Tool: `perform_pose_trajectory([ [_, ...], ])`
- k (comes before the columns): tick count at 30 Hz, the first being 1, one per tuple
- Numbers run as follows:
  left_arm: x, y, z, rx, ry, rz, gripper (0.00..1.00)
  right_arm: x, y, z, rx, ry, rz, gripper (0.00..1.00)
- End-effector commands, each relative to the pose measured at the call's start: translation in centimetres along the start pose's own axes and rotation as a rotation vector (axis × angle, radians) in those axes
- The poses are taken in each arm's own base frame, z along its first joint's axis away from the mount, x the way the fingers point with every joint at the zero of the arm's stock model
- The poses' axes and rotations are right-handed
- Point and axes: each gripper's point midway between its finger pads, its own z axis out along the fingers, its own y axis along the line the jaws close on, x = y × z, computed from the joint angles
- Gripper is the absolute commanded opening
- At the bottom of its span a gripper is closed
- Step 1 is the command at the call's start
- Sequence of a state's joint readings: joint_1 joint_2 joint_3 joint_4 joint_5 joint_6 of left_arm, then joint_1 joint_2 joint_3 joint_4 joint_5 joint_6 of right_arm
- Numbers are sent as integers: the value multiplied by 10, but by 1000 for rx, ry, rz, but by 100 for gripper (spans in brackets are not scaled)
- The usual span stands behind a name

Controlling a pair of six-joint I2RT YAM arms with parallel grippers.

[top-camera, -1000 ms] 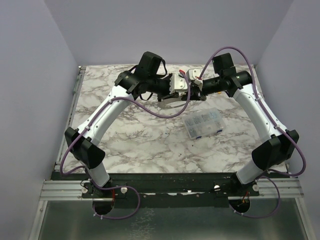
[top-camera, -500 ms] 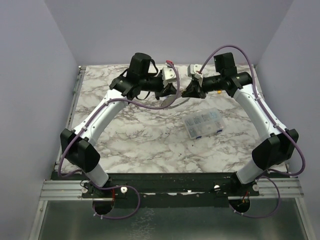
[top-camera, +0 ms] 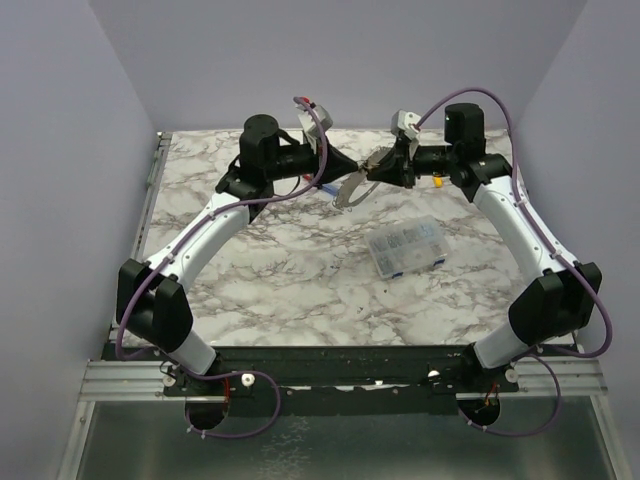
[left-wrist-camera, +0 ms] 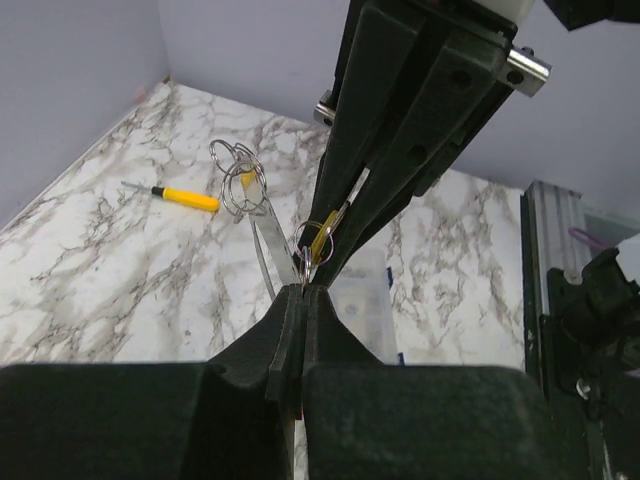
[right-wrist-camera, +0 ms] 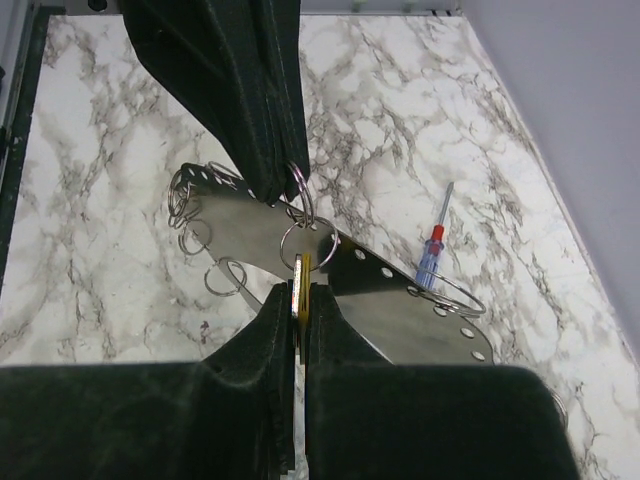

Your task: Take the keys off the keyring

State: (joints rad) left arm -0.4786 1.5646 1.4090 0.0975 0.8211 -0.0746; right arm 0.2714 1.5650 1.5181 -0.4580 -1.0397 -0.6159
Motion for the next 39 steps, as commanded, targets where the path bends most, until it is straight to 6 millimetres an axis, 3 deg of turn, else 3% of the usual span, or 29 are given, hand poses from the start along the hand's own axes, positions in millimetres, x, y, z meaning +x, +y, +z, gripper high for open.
perform_pose_trajectory([
  [1, -55, -13, -9, -2, -198, -25, 0, -23, 4, -5, -12, -69, -31, 1],
  [16, -70, -6, -7, -47, -367, -169, 0, -25, 11, 8, -58, -66, -40, 1],
  [27, -62, 8, -8, -145, -396, -208, 0, -34, 17, 7, -61, -81, -72, 1],
  [39, -64, 23, -13, -231, -420, -107, 0, -31, 25, -1, -53, -44, -92, 1],
])
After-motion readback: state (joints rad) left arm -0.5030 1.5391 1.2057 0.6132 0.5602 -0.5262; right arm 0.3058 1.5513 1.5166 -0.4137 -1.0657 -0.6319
